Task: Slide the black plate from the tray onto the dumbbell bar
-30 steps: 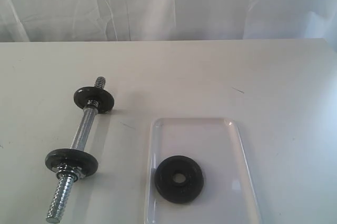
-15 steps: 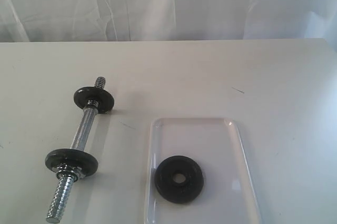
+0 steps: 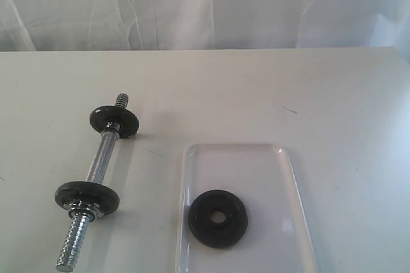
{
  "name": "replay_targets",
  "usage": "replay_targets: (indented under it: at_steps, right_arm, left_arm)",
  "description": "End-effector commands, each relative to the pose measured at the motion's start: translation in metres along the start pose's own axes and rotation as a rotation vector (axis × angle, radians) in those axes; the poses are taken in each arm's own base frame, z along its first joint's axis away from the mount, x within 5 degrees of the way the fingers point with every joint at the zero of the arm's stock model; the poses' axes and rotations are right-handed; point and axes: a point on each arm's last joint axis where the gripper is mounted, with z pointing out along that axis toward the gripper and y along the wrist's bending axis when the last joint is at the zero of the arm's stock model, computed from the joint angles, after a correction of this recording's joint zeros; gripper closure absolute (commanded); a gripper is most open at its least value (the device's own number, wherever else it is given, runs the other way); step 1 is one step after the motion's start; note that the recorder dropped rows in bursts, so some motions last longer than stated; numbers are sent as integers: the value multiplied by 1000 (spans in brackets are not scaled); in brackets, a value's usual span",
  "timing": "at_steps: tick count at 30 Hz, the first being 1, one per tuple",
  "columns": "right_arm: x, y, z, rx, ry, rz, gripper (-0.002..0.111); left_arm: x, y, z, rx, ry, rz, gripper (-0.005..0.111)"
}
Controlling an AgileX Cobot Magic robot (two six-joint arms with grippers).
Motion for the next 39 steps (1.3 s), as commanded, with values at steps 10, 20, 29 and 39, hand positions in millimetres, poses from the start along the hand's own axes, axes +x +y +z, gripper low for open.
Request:
replay_targets:
  at_steps: [10,20,29,39]
  right_arm:
    - [1,0,0,2,-7,11,108]
    - [1,0,0,2,-7,11,108]
    - [1,0,0,2,-7,11,108]
    - [1,0,0,2,-7,11,108]
  left_arm:
    - [1,0,0,8,-3,-6,107]
    - [1,0,0,7,-4,-6,107]
    - [-3,0,11,15,199,-8,107]
    - [-22,1,14,12,171,-8,107]
